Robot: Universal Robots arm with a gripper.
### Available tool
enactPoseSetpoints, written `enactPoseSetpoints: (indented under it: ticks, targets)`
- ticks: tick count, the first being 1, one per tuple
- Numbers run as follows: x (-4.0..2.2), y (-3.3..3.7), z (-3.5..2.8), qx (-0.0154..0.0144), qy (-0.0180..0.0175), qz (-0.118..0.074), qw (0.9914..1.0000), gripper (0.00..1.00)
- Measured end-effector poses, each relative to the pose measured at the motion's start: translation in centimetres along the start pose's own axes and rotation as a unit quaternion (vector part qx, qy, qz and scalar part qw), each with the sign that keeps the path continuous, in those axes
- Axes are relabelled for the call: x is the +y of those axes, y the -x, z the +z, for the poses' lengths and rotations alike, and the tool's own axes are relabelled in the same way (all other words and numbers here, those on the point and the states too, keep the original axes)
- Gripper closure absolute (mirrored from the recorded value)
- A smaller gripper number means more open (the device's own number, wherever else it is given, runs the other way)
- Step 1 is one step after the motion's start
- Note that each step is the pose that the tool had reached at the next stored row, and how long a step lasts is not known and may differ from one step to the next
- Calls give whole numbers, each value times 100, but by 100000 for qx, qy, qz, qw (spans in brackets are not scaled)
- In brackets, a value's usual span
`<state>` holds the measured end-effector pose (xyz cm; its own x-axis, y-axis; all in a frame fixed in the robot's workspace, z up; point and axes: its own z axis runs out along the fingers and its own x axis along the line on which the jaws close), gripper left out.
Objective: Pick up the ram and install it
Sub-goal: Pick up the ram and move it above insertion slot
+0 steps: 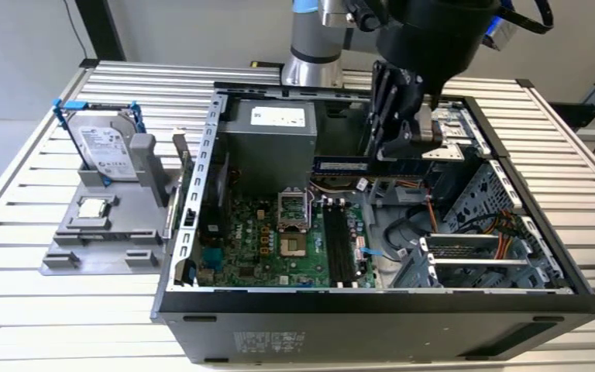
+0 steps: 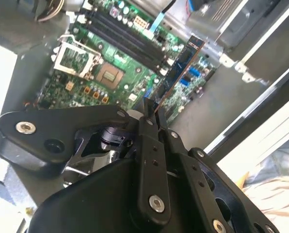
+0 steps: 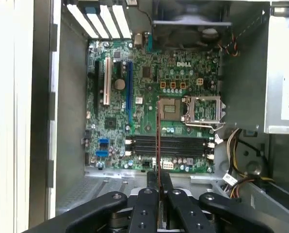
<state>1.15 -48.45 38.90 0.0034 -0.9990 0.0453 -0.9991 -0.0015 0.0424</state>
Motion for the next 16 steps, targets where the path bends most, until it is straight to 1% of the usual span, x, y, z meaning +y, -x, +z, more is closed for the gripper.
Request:
enactPoseSetpoints:
  ticks: [1, 2, 4, 9, 11, 13, 15, 16]
  targets:
    - [-34, 2, -2, 1, 1, -1, 100000, 100]
    - [-51, 8, -3, 2, 2, -3, 100000, 100]
    - [-63, 46, -5, -1, 8, 2, 100000, 100]
    - [-67, 222, -13, 0, 43, 1, 100000, 100]
    - [-67, 272, -15, 3, 94, -2, 100000, 100]
    - [-74, 285, -16, -20, 203, -19, 100000, 100]
    - [-83, 284, -17, -213, 361, -25, 99999, 100]
    - [-86, 285, -16, -268, 376, -31, 99999, 100]
